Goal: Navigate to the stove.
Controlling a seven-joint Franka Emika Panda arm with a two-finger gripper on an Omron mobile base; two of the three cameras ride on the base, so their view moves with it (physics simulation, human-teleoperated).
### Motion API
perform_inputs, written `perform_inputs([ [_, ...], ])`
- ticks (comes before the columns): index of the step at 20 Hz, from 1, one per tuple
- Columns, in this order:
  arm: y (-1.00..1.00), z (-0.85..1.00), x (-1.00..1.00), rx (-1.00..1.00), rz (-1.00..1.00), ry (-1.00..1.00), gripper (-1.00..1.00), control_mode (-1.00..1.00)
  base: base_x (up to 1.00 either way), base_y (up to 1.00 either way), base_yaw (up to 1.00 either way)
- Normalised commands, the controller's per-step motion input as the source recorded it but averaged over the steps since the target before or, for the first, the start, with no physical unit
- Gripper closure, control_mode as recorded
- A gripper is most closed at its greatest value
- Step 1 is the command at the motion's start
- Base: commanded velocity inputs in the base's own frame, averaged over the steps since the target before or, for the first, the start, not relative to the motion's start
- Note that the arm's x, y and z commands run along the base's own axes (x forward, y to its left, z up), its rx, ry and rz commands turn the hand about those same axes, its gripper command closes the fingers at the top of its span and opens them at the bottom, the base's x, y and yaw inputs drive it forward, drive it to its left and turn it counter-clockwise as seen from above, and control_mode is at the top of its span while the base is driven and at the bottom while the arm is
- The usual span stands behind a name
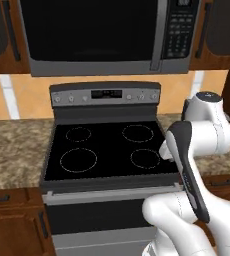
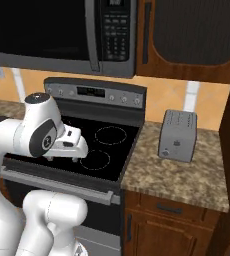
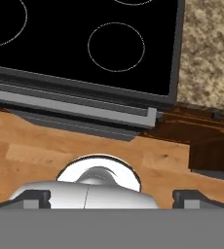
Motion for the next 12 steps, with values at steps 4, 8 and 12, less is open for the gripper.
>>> perform_inputs([
  [4,0.0,0.0,0.0,0.0,0.0,0.0,-1.0,1.0,0.45,0.7,-0.19],
  [8,0.0,0.0,0.0,0.0,0.0,0.0,-1.0,1.0,0.42,0.65,-0.17],
  [12,0.0,0.0,0.0,0.0,0.0,0.0,-1.0,1.0,0.46,0.37,-0.12],
])
